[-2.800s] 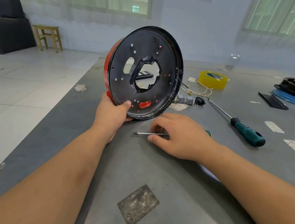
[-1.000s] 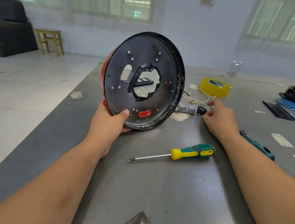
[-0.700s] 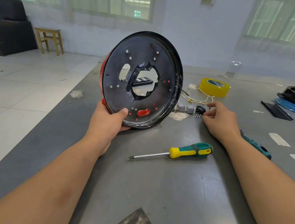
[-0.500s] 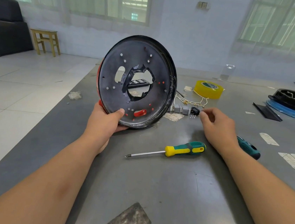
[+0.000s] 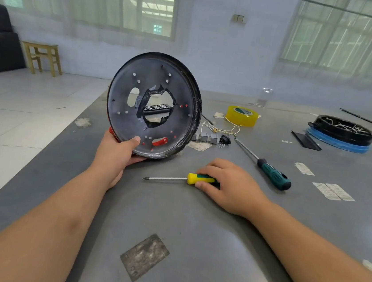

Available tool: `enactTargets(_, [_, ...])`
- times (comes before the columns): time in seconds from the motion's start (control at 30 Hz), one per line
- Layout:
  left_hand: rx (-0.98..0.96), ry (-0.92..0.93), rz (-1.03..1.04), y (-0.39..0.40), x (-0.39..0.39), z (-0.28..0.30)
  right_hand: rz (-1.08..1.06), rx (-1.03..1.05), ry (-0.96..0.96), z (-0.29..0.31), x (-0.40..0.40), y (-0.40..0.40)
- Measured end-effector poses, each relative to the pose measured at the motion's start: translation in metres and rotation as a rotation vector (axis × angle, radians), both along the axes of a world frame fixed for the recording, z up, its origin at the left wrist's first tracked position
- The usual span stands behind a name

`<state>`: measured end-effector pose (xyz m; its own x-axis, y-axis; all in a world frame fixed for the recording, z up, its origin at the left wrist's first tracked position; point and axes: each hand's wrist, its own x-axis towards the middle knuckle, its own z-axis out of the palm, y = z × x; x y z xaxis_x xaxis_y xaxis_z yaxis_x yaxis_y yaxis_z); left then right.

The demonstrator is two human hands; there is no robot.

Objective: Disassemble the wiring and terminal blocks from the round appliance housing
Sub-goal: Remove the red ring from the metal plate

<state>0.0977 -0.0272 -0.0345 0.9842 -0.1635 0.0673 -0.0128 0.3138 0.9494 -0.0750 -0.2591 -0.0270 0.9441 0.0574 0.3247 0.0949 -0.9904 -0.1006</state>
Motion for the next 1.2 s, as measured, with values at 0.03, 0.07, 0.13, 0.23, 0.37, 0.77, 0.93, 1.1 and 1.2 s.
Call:
enactTargets(0.03, [-0.006, 0.006, 0.003, 0.000, 0.000, 0.000, -0.022, -0.042, -0.019, 0.001, -0.001, -0.003])
enactTargets(0.07, [-0.012, 0.013, 0.008, 0.000, 0.000, 0.000, -0.064, -0.086, -0.051, 0.002, -0.002, -0.006])
enactTargets(0.13, [-0.025, 0.024, 0.014, 0.001, 0.001, -0.001, -0.205, -0.164, -0.120, 0.006, -0.005, -0.016])
enactTargets(0.23, [-0.040, 0.031, 0.014, 0.001, 0.003, -0.001, -0.461, -0.235, -0.181, 0.012, -0.008, -0.031])
enactTargets(0.37, [-0.038, 0.020, -0.005, 0.000, 0.007, -0.004, -0.736, -0.300, -0.176, 0.016, -0.008, -0.047])
enactTargets(0.77, [0.038, -0.022, -0.025, -0.002, 0.007, -0.007, -0.868, -0.271, 0.012, 0.015, 0.008, -0.042])
enactTargets(0.93, [0.024, -0.027, -0.053, -0.003, 0.005, -0.006, -0.710, -0.384, -0.119, 0.011, 0.007, -0.026])
enactTargets(1.1, [-0.042, 0.013, -0.104, 0.000, 0.004, -0.004, -0.435, 0.230, -0.191, 0.000, 0.025, 0.024])
enactTargets(1.2, [-0.033, 0.008, -0.136, 0.002, 0.002, -0.003, -0.385, 0.850, -0.300, 0.002, 0.043, 0.043])
